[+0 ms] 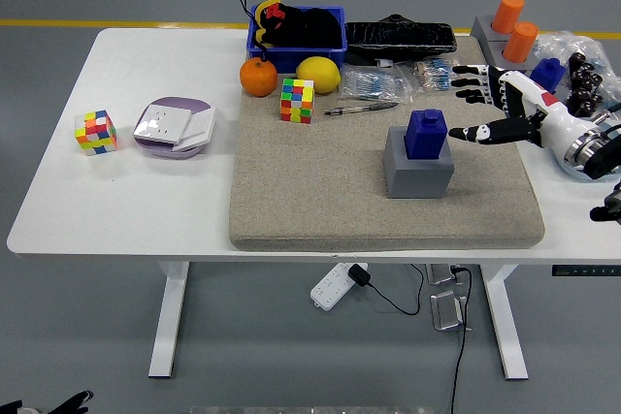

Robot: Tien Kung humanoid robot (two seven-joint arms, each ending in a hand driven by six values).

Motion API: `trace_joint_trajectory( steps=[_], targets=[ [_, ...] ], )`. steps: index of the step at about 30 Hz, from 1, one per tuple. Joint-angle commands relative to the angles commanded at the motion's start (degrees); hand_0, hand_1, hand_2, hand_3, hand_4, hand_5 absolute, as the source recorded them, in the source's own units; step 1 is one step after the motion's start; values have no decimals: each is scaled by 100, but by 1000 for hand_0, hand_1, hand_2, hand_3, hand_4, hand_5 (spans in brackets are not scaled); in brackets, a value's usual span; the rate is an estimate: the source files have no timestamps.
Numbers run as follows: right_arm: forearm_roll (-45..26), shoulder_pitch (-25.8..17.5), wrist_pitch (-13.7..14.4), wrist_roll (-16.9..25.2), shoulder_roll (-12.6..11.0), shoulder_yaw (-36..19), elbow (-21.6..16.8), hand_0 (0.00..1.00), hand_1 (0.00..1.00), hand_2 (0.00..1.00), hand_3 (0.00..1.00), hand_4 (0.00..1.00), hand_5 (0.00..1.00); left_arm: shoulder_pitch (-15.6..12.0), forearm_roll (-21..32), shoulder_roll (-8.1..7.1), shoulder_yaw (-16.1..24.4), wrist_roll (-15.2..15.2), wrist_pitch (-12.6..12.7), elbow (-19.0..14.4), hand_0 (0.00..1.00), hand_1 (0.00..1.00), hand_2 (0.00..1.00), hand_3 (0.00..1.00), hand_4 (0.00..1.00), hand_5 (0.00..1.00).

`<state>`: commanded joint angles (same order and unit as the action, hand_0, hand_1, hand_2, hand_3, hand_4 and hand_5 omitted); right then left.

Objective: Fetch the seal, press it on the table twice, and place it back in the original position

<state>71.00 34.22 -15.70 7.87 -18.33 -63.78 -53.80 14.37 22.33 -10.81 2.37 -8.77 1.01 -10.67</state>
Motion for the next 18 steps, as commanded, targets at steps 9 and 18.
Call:
trace_joint_trajectory(
  steps=[9, 18],
  targets=[
    [-93, 157, -3, 93, 89, 176, 424, 879, 856, 867, 920, 977, 2, -28, 91, 33, -143, -16, -29, 2, 808, 784, 762, 800, 677, 436],
    [-275, 157, 124, 209, 222, 321, 692, 874, 834, 838, 902, 976, 2, -16, 0, 50, -101, -15, -33, -13, 809, 785, 763, 800, 677, 435]
  ],
)
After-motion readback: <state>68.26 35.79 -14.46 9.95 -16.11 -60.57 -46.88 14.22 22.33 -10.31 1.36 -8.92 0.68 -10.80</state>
